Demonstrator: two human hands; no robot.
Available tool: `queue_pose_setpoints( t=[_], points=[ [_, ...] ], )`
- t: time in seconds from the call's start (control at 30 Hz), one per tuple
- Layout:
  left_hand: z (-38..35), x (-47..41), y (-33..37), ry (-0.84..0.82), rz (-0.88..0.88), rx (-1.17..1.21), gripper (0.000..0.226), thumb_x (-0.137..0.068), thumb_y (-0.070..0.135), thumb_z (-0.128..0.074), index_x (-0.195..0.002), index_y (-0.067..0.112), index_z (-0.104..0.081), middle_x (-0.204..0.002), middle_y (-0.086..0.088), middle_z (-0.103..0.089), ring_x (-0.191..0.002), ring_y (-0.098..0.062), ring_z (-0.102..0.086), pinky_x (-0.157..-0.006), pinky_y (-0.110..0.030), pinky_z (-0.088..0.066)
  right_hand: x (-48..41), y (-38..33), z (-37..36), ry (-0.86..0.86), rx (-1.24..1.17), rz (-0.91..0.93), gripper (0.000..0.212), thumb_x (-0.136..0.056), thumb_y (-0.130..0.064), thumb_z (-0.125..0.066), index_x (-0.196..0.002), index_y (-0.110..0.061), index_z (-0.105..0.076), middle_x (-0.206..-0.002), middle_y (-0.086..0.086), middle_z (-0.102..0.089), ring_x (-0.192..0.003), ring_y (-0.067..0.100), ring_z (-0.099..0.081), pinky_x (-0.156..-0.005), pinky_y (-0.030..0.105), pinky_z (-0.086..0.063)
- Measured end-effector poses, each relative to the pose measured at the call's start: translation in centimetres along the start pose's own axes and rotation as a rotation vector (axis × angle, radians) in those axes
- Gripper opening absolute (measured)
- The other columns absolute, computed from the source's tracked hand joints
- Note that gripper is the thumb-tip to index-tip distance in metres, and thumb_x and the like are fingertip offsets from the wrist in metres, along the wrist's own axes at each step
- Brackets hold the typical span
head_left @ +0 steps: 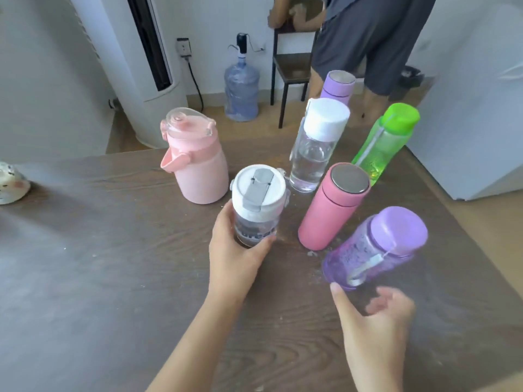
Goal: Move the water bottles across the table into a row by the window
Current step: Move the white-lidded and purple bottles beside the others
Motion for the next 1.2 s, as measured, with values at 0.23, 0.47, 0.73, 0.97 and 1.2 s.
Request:
queue_pose_setpoints(
  t=[0.23, 0.47, 0.73, 0.97, 1.2],
  points=[
    [0.0, -0.5, -0.3, 0.054, 0.023, -0.058, 0.091, -0.065, 0.028, -0.102, -0.145, 0.028, -0.058, -0.133, 0.015, -0.074, -0.121, -0.006, -0.071, -0.104, -0.038, -0.06, -2.4, -1.3, -0.8, -0.151, -0.031, 0.168, 0.045, -0.068, -0.027, -0.09, -0.102, -0.026, -0.061, -0.099, -0.006, -0.075, -0.097, 0.004, -0.068, -0.091, 0.043, -0.054],
    [6.5, 2.6, -2.0, 0.162, 0.092, 0.03, 0.085, -0.063, 0.026, -0.105, -0.137, 0.038, -0.064, -0.124, 0.026, -0.076, -0.117, 0.01, -0.069, -0.095, -0.02, -0.054, 1.4, -2.6, -2.0, -0.196, -0.041, 0.158, 0.054, -0.052, -0.024, -0.098, -0.093, -0.04, -0.067, -0.091, -0.026, -0.076, -0.085, -0.008, -0.071, -0.074, 0.002, -0.047],
    [25.1, 4.3, -6.3, 0.465, 0.204, 0.042, 0.077, -0.063, 0.025, -0.105, -0.125, 0.045, -0.064, -0.128, 0.017, -0.078, -0.116, -0.002, -0.074, -0.101, -0.035, -0.058, 13.7, -10.6, -14.9, -0.561, -0.039, 0.369, 0.067, -0.052, -0.013, -0.098, -0.093, -0.051, -0.061, -0.082, -0.039, -0.07, -0.076, -0.02, -0.063, -0.064, -0.007, -0.038],
    [42.8, 3.3, -8.9, 0.716, 0.194, -0.034, 0.075, -0.056, 0.042, -0.097, -0.122, 0.044, -0.062, -0.132, 0.011, -0.075, -0.124, -0.018, -0.074, -0.108, -0.048, -0.057, 23.1, -19.2, -29.0, -0.782, -0.082, 0.518, 0.047, -0.065, -0.022, -0.09, -0.102, -0.031, -0.062, -0.089, -0.013, -0.074, -0.085, 0.002, -0.068, -0.068, 0.007, -0.047],
    [53.7, -0.6, -10.9, 0.787, 0.168, -0.092, 0.073, -0.065, 0.024, -0.1, -0.127, 0.026, -0.063, -0.123, 0.009, -0.076, -0.11, -0.007, -0.074, -0.105, -0.043, -0.059, 30.1, -24.9, -39.6, -0.837, -0.073, 0.587, 0.047, -0.067, -0.028, -0.09, -0.095, -0.03, -0.052, -0.086, -0.013, -0.067, -0.078, -0.007, -0.061, -0.061, 0.004, -0.041]
  ],
)
Point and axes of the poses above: each hand's wrist, its own x-axis away from the middle knuckle, its own z-axis out of the back of the hand, y = z × x, the point moved 9 cm from there along -x, towards the middle knuckle
